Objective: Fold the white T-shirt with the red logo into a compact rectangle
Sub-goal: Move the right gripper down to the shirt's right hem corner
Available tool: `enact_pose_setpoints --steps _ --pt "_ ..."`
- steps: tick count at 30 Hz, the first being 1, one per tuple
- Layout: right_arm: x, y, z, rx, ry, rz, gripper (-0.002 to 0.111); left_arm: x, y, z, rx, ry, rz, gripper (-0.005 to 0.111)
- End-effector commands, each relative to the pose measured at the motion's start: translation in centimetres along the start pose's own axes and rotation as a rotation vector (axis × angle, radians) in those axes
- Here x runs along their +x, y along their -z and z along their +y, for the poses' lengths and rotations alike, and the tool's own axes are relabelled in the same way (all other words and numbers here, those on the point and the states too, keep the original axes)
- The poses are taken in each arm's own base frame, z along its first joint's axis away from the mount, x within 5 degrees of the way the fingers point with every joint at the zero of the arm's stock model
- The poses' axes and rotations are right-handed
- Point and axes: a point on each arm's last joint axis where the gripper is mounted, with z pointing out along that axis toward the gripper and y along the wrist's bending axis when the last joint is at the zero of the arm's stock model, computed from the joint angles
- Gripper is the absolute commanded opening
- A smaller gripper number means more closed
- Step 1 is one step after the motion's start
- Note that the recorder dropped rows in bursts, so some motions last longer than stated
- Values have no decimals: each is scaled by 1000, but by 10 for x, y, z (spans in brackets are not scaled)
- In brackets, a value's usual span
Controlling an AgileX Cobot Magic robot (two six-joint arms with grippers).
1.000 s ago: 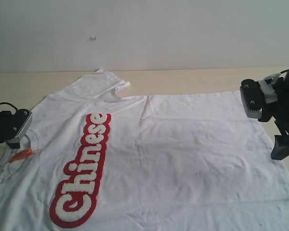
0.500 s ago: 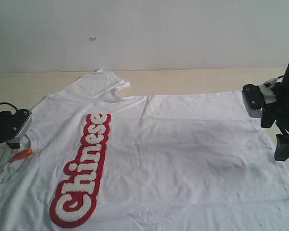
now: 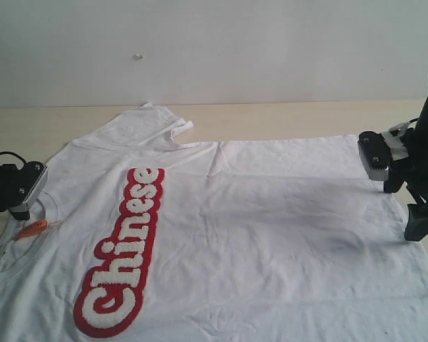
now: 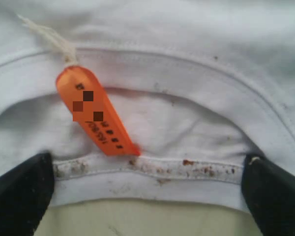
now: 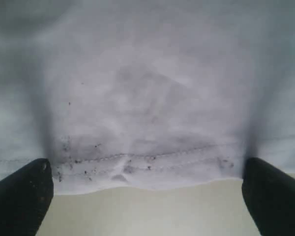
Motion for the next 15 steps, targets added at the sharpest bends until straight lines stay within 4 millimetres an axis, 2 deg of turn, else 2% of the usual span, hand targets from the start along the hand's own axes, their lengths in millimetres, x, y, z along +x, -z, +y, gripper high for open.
enact_pose_setpoints --steps 1,15 --pt "0 2 -4 37 0 -12 105 2 -14 -3 41 -3 6 104" --pt "-6 2 -3 25 14 -80 105 2 -14 -3 41 -3 6 104"
